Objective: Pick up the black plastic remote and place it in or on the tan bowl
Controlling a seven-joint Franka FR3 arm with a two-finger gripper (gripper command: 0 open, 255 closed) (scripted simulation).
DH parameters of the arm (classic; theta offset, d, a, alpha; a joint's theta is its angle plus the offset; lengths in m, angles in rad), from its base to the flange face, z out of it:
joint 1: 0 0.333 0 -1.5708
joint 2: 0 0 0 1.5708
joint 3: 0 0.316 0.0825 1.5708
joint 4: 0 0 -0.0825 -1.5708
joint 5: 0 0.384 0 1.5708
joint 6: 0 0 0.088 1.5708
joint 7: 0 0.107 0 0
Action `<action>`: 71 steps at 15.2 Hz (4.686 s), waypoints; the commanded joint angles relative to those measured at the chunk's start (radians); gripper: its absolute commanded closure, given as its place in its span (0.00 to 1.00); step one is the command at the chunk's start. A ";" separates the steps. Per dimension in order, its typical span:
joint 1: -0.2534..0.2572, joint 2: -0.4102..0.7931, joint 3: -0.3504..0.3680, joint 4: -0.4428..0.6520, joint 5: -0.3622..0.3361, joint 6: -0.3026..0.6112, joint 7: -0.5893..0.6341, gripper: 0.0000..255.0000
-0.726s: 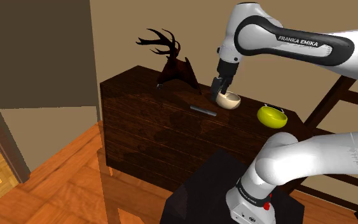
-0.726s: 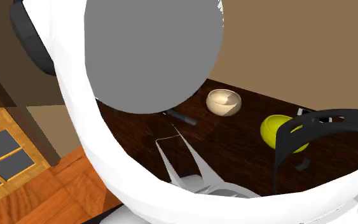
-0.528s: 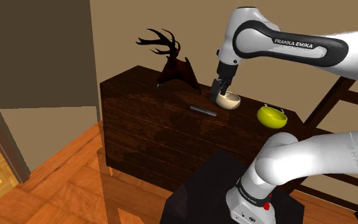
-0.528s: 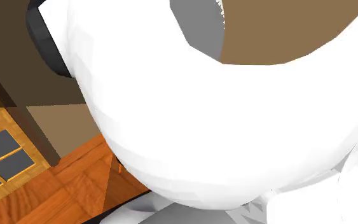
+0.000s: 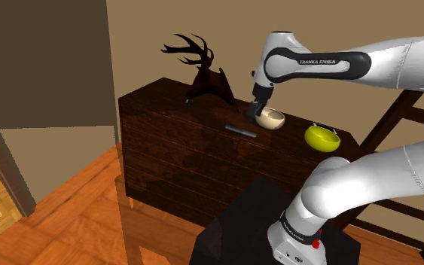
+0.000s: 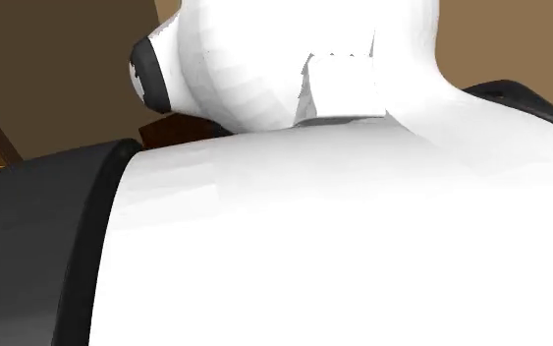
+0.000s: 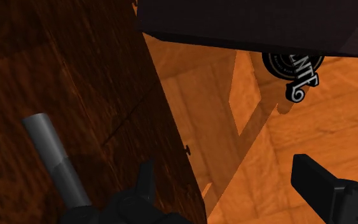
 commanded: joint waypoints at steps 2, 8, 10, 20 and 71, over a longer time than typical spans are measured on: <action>-0.005 0.085 -0.059 0.011 -0.021 0.089 -0.076 0.00; 0.000 0.287 -0.169 0.068 -0.017 0.258 -0.232 0.00; 0.005 0.362 -0.203 0.098 0.001 0.309 -0.290 0.00; -0.020 0.783 -0.283 0.337 0.241 0.482 -0.640 0.00; -0.030 0.743 -0.288 0.497 0.217 0.290 -0.655 1.00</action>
